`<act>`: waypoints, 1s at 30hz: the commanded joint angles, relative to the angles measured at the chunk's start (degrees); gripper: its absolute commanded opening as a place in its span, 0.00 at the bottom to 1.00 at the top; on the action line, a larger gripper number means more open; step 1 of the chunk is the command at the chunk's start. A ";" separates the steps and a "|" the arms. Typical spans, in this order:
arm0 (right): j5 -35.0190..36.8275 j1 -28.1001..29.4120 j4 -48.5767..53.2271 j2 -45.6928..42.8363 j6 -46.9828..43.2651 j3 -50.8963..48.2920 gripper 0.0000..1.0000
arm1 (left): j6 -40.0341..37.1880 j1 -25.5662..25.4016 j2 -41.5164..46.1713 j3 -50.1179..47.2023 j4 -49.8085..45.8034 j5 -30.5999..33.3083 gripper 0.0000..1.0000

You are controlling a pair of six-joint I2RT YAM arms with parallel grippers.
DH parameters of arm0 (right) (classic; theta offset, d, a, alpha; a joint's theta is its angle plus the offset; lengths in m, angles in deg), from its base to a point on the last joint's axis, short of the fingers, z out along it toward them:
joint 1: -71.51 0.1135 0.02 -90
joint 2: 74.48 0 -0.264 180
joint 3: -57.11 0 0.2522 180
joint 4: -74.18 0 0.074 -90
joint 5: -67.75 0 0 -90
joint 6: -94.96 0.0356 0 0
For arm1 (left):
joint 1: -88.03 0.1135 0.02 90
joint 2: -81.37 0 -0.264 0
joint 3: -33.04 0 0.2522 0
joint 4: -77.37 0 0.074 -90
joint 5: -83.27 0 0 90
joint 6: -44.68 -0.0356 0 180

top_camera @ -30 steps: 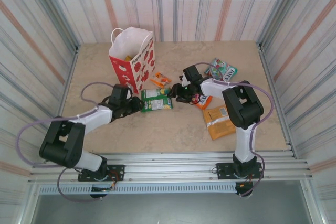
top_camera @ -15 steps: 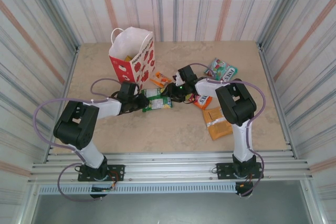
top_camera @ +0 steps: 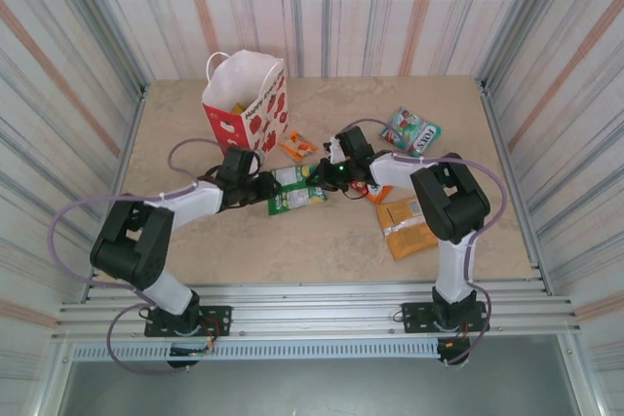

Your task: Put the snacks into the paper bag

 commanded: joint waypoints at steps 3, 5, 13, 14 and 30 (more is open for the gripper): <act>0.31 -0.33 -0.17 -10.43 -11.65 -3.48 0.08 | -14.78 -1.82 9.75 7.14 -11.49 -5.11 0.52; -0.60 -0.53 0.15 -13.78 -15.82 -4.77 0.07 | -20.10 -2.16 12.69 8.92 -14.09 -7.66 0.56; -6.08 -0.62 5.46 -24.49 -33.55 -6.87 0.05 | -44.38 -2.11 16.25 21.34 -34.30 -12.68 0.64; -7.32 -0.62 5.88 -25.30 -35.30 -6.93 0.05 | -47.79 -2.10 15.94 22.83 -37.05 -12.31 0.63; -16.72 3.14 4.00 -30.67 -49.94 -6.35 0.05 | -63.97 -2.09 10.52 28.49 -44.96 -21.91 0.63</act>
